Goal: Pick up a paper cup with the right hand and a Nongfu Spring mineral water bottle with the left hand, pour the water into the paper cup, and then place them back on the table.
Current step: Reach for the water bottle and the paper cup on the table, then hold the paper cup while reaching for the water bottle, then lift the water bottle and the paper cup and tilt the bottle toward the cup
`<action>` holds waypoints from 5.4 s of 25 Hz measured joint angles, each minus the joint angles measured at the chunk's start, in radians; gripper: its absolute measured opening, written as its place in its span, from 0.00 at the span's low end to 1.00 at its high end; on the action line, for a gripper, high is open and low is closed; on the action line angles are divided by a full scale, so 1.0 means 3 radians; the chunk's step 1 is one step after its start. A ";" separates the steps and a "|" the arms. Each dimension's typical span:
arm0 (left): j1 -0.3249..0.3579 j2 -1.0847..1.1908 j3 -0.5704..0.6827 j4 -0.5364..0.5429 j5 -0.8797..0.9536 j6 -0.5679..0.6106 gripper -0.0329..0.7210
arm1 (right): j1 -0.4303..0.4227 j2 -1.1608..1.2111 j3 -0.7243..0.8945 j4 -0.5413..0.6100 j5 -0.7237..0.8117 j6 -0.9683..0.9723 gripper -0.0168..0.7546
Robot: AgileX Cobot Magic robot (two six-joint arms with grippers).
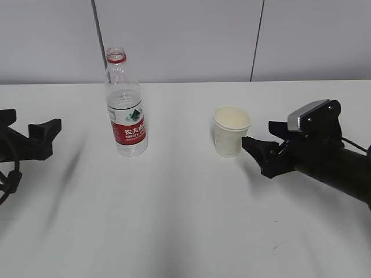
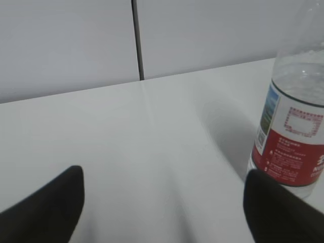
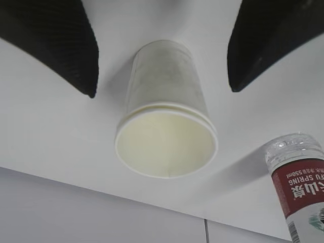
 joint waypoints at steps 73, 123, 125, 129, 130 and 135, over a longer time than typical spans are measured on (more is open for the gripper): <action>-0.0458 0.1184 -0.0923 0.0809 -0.0721 -0.0355 0.80 | 0.0205 0.1284 -0.1531 -0.0802 -0.0236 0.0227 0.66; -0.0568 0.0966 -0.1503 0.0719 0.0463 0.0402 0.48 | 0.0384 0.0844 -0.1798 -0.1761 0.0237 0.1105 0.66; -0.0568 0.0939 -0.1503 0.0722 0.0516 0.0554 0.48 | 0.0384 0.0844 -0.1845 -0.1819 0.0250 0.1160 0.66; -0.0568 0.0920 -0.1566 0.0715 0.0746 0.0791 0.48 | 0.0384 0.0844 -0.1914 -0.1852 0.0270 0.1243 0.66; -0.0568 0.0917 -0.1600 0.0715 0.0805 0.0804 0.48 | 0.0384 0.0844 -0.1916 -0.1852 0.0286 0.1257 0.66; -0.0568 0.0876 -0.1840 0.0862 0.1127 0.0849 0.48 | 0.0384 0.0844 -0.1916 -0.1874 0.0346 0.1277 0.66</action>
